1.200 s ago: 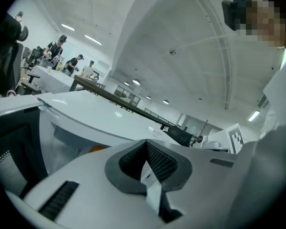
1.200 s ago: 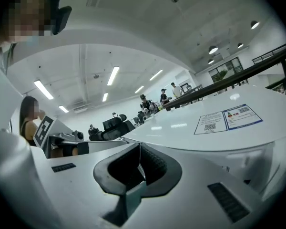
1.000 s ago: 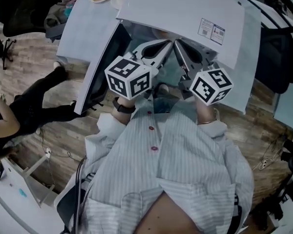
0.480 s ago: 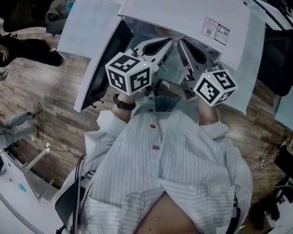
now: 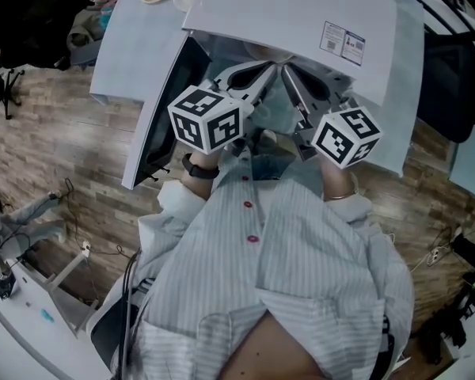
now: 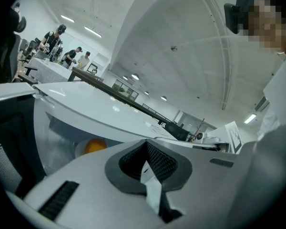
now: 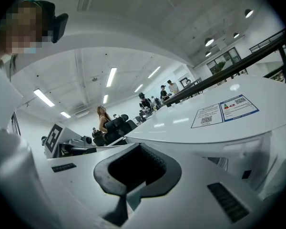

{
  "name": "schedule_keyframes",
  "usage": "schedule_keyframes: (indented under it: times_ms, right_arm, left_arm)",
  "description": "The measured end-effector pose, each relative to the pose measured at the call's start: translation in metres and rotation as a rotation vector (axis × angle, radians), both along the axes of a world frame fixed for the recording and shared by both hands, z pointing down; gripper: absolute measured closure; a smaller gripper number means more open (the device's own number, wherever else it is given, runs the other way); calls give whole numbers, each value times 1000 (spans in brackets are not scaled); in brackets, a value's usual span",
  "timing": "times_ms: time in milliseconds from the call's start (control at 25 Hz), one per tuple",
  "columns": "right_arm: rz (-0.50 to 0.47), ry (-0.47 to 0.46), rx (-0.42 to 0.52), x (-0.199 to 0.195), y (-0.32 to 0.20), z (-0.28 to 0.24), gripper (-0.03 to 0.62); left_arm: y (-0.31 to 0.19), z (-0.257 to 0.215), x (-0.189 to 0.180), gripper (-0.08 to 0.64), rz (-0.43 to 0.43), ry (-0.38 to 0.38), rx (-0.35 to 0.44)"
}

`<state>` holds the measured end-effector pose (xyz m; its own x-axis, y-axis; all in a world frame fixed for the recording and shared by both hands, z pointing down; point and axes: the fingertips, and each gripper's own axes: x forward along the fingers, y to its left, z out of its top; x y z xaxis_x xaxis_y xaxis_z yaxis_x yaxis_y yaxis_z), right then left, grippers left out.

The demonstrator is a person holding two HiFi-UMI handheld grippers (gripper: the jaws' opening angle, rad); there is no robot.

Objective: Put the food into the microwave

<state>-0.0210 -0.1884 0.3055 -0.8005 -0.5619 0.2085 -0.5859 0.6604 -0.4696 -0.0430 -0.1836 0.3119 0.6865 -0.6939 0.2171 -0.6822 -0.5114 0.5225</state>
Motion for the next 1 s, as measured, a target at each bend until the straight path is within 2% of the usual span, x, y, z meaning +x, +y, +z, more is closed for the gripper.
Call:
schedule_keyframes:
  times_ms: [1000]
  right_arm:
    - [16, -5, -43, -2, 8, 9, 560]
  left_arm:
    - [7, 8, -6, 552, 5, -1, -29]
